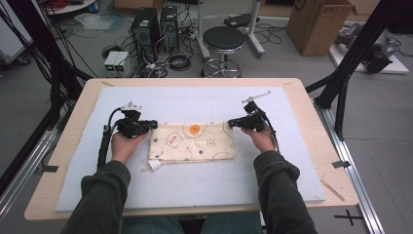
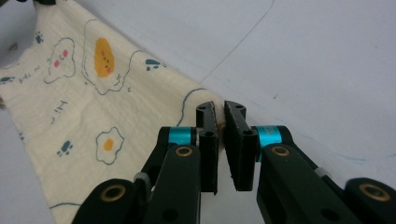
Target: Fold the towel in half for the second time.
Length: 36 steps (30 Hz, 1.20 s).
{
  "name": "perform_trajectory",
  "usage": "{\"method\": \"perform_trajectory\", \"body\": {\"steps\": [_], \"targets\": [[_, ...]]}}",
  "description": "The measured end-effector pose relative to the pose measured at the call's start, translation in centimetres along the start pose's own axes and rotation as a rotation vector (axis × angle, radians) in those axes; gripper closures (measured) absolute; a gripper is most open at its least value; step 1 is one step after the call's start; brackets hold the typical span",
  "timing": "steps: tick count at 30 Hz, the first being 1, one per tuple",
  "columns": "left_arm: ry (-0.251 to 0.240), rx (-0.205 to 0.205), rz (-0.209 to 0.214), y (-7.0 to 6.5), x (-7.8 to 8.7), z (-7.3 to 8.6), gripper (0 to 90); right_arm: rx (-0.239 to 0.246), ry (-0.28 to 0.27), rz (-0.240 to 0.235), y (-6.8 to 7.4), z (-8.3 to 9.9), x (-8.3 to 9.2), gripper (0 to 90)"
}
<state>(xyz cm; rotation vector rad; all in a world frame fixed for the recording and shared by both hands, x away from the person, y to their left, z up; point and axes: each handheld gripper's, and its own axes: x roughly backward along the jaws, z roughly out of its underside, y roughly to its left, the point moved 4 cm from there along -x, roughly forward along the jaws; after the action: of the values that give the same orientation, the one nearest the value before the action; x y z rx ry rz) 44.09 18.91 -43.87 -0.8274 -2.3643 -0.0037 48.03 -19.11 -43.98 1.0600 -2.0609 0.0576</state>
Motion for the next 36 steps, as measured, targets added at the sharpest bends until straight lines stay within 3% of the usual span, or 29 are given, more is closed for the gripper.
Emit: {"method": "perform_trajectory", "body": {"steps": [4,13,27,33,36], "targets": [[-0.005,-0.017,-0.002,-0.2,0.2,0.1,84.4,0.006,-0.024,-0.011,0.1,0.1,0.3,84.1],[-0.024,-0.008,0.008,-0.5,0.5,0.9,84.3,-0.006,-0.047,-0.040,0.4,0.6,0.3,84.1],[-0.039,-0.075,0.019,-1.5,1.7,0.9,83.9,0.018,-0.055,-0.065,1.2,0.7,1.5,84.1],[-0.049,-0.055,0.039,-1.5,2.1,1.6,83.8,0.032,-0.057,-0.077,1.6,0.7,1.9,84.1],[-0.051,-0.065,0.045,-1.7,2.3,1.7,83.7,0.042,-0.052,-0.079,1.9,0.8,2.0,84.0]]}}
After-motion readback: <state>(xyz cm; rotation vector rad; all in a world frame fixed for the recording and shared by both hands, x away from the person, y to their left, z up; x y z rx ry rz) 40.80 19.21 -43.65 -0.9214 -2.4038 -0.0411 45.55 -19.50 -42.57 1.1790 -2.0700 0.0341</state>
